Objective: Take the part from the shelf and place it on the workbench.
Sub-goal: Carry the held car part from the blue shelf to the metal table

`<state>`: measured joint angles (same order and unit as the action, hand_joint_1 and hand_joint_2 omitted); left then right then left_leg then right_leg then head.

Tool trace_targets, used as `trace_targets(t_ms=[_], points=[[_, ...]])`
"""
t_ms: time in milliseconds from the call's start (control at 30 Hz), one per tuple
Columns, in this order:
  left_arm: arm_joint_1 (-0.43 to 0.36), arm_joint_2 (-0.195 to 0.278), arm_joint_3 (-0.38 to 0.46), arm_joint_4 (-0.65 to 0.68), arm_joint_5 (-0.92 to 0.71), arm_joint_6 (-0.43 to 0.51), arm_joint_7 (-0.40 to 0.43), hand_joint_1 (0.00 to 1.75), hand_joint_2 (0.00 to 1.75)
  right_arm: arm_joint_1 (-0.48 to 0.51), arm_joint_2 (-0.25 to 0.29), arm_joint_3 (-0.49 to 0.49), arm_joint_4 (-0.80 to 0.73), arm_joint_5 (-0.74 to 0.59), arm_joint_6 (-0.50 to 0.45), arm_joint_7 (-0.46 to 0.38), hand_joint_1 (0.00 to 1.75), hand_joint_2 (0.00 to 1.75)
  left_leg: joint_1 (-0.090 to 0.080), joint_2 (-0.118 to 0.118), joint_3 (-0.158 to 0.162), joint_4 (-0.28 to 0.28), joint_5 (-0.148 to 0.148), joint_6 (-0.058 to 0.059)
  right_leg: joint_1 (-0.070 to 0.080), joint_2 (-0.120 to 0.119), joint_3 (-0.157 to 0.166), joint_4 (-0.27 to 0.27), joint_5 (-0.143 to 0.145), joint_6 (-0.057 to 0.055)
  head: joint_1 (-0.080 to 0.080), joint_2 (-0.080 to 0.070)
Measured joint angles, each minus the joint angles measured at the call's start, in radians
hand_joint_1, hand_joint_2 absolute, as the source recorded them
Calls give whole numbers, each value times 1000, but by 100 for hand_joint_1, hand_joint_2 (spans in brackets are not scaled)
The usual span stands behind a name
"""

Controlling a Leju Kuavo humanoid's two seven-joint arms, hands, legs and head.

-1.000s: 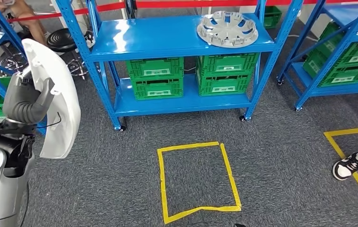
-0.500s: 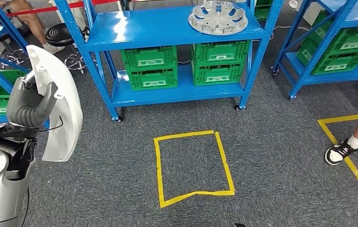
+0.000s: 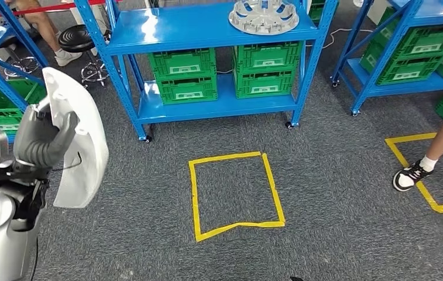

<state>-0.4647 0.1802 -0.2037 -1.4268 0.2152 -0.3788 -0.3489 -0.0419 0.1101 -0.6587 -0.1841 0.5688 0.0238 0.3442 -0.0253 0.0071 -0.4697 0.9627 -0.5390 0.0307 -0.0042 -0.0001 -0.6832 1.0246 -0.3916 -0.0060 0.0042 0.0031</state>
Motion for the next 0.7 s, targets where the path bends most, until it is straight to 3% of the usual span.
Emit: trace_targets(t_ms=[33,67,133,167,200,233,267,300,333,400,500,567,600,667,700], points=[[12,-1,0,-10,-3,0,-5,175,175,3,0,0,0,2,0,0,0,175,5,1,-5,-7,14,2,2,1,-8,19,-26,6,0,0],[22,-2,0,-19,-5,0,-10,175,175,4,-1,0,0,4,0,-1,0,175,9,1,-12,-10,27,3,1,2,-22,61,-71,11,1,0],[39,-5,0,-30,-11,1,-13,175,175,6,-3,-1,0,5,2,-4,0,175,13,2,-35,-7,47,1,-4,3,-55,184,-155,22,2,0],[46,-7,0,-32,-16,1,-13,175,175,6,-4,-2,0,2,4,-6,0,175,15,2,-48,-4,55,-1,-7,3,-65,239,-170,28,2,0],[50,-10,0,-32,-18,1,-13,175,175,7,-6,-4,0,-4,9,-7,0,175,19,2,-62,2,61,-5,-10,3,-61,263,-161,33,2,0],[52,-12,0,-32,-20,0,-14,175,175,8,-7,-7,0,-11,18,-6,0,175,24,2,-77,11,66,-9,-14,2,-37,250,-138,39,3,0],[53,-14,0,-32,-21,0,-14,175,175,8,-9,-10,0,-18,28,-5,0,175,29,2,-91,22,69,-14,-18,2,7,197,-114,45,3,0],[52,-15,0,-32,-21,-1,-16,175,175,7,-10,-13,0,-23,40,-5,0,175,32,2,-104,34,70,-21,-21,1,58,126,-108,52,3,0],[52,-14,0,-32,-21,-2,-19,175,175,6,-11,-15,0,-26,50,-6,0,175,33,2,-115,46,70,-28,-23,3,98,68,-109,51,4,0],[52,-14,1,-32,-21,-5,-25,175,175,6,-11,-16,0,-25,64,-8,0,175,30,1,-130,63,70,-42,-22,7,127,14,-130,39,5,0],[55,-14,1,-31,-21,-8,-29,175,175,8,-12,-16,0,-21,71,-9,0,175,30,-1,-144,86,72,-61,-22,3,116,14,-124,5,5,0],[57,-12,2,-31,-21,-10,-30,175,175,8,-13,-16,0,-17,72,-9,0,175,32,-3,-177,157,26,-72,-24,-5,109,11,-114,-12,1,0],[58,-12,2,-30,-21,-10,-30,175,175,9,-14,-16,0,-15,72,-9,0,175,33,-4,-202,214,-14,-75,-22,-9,104,11,-110,-16,-1,0],[62,-11,2,-28,-21,-10,-30,175,175,9,-14,-17,0,-12,72,-9,0,175,34,-5,-239,322,-76,-78,-19,-19,93,12,-103,-20,-3,0],[65,-11,2,-26,-21,-11,-30,175,175,9,-14,-17,0,-12,72,-9,0,175,34,-5,-241,345,-83,-78,-19,-26,88,12,-100,-19,-3,0]])
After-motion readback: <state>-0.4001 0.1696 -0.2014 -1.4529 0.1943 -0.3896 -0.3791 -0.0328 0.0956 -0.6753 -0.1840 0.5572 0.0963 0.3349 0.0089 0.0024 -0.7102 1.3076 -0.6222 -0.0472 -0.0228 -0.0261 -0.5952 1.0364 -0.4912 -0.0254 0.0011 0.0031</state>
